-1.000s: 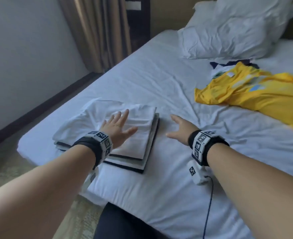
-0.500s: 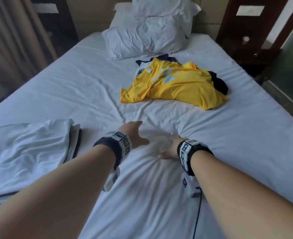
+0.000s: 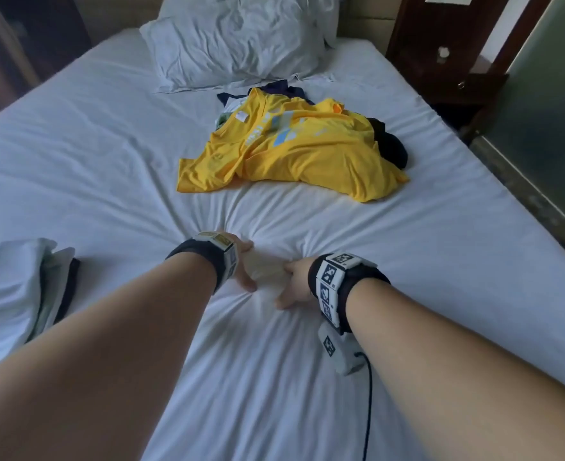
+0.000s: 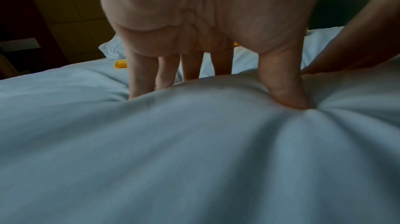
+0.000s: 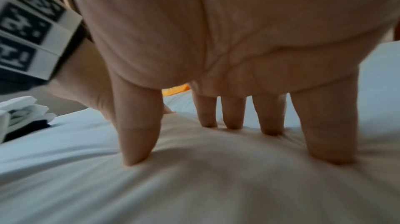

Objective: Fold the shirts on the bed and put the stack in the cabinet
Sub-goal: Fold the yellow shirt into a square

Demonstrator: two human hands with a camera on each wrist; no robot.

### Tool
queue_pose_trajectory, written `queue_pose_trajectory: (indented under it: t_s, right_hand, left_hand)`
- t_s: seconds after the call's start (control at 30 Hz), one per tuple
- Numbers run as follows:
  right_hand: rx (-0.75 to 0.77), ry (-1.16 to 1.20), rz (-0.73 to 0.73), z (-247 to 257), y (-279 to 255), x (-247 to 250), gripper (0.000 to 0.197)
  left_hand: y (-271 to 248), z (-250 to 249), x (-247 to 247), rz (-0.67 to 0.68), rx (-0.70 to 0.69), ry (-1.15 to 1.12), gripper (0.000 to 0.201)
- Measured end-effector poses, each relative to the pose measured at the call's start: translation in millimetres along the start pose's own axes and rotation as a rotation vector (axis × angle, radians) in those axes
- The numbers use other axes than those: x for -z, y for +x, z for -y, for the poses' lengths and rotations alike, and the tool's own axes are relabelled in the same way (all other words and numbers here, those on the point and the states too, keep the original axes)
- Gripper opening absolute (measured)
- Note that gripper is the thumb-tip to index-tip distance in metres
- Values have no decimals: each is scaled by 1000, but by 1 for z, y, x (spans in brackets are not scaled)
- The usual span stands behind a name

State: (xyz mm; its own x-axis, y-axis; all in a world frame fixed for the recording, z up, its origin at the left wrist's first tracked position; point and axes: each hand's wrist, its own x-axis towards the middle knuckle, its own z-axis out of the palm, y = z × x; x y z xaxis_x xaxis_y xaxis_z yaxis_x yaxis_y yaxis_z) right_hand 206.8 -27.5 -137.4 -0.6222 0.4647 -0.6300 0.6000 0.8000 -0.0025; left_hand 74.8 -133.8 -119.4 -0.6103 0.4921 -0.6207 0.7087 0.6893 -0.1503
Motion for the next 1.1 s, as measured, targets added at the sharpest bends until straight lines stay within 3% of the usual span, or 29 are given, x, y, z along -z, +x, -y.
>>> queue_pose_trajectory:
  t_s: [0.07,0.13,0.2,0.27,0.37,0.47,0.57,0.67,0.77,0.87,1.0,1.1]
  right_hand:
    - [-19,53,-43,-6,16,12,73]
    - [-65,215,-186,-25,29,31,41]
    - [-69,496,-343,-46,25,50,24]
    - [-80,612,-466,-67,19,67,17]
    - [14,607,-592,-72,38,75,30]
    - [239,770,-445,-34,61,88,33]
    - [440,881,-261,20,77,100,59]
    - [499,878,-107,61,93,115,76]
    - [413,878,-80,79,109,128,80]
    - [400,981,-120,82,104,131,72]
    - [444,1184,-347,53,64,162,63]
    - [441,1253,-547,9,12,212,73]
  left_hand:
    - [4,2,-1,4,-11,4,122]
    - [7,3,-1,15,-23,21,120]
    - [9,0,0,35,-31,58,118]
    - [12,-2,2,55,-33,94,119]
    - [15,-4,4,100,-36,106,117]
    - [15,-2,7,100,-57,92,117]
    - [12,3,4,81,-67,41,117]
    - [10,9,-4,69,-84,-24,115]
    - [16,14,-7,54,-98,-14,111]
    - [23,16,-10,66,-98,-14,114]
    - [22,21,-16,28,-53,-93,124]
    - [0,17,-10,15,-51,-159,123]
